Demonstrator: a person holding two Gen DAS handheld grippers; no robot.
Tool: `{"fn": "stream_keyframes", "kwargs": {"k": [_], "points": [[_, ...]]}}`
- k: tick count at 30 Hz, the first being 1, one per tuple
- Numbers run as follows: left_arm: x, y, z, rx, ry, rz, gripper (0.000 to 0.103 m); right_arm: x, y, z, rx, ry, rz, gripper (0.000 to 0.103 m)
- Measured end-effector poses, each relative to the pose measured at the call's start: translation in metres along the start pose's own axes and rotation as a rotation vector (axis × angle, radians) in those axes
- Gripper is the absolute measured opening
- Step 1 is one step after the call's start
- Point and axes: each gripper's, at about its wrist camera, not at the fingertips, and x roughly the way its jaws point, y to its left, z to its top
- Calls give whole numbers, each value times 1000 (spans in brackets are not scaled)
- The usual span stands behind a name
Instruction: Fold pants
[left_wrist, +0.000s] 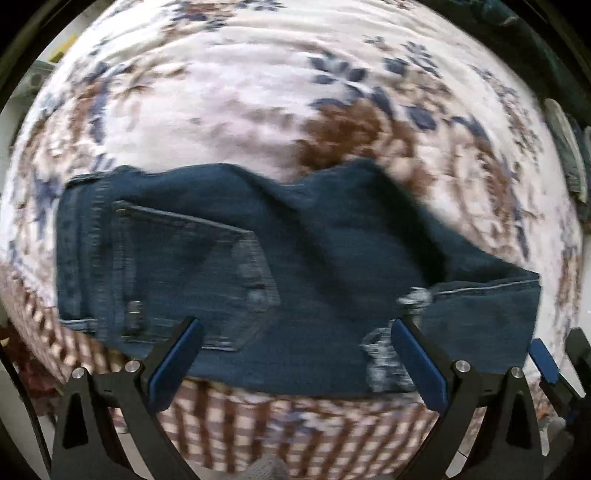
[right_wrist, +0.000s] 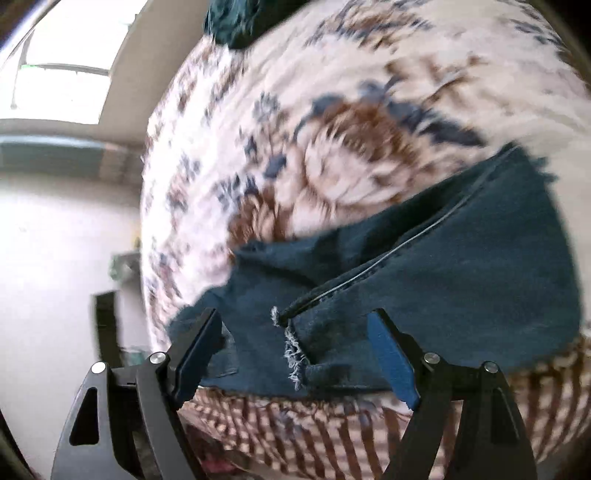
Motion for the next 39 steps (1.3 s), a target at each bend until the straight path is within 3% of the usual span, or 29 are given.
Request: {"fn": "stream_keyframes", "kwargs": {"k": [6,9,10,11,12,13,15,18,21,24,27,30,31,33,37,39], "points": [[41,-70,-13,88,93,-26,103,-35,-74,17,141,-20,-172,84],[68,-92,-13,147,101,25,85,-35,-113,20,214,-12,-206,84],[71,-101,-12,183,65,37,67,-34,-122,21,225,-8,-214,84],[69,-106,-13,205,31,28,36,-35,-131,21,236,-7,-218,84],[62,-115,-15,244,-21,45,26,-33,-137,22,239,-1,-224,84],[54,-122,-18,279,-65,45,8,-30,-143,23,237,4,-229,84],[40,-128,-19,306,-138,76,8,-28,-147,24,221,14,-236,84],[29,-117,-7,266,-180,108,8,-21,-149,27,219,34,-231,84],[33,-104,11,209,-174,137,5,-16,-147,30,201,45,-229,84],[43,-91,23,121,-75,34,8,-9,-142,33,174,70,-261,84],[25,-72,20,22,-65,-41,18,-3,-137,33,147,106,-304,84],[8,-60,10,-33,-85,-118,39,3,-123,28,95,143,-334,84],[8,-65,3,-29,-76,-136,52,8,-120,25,74,165,-357,84],[17,-81,-10,6,-60,-103,56,18,-115,17,33,199,-423,84],[62,-89,-37,98,60,89,57,34,-117,4,21,261,-490,84],[65,-76,-50,88,57,81,59,36,-123,0,46,290,-502,84]]}}
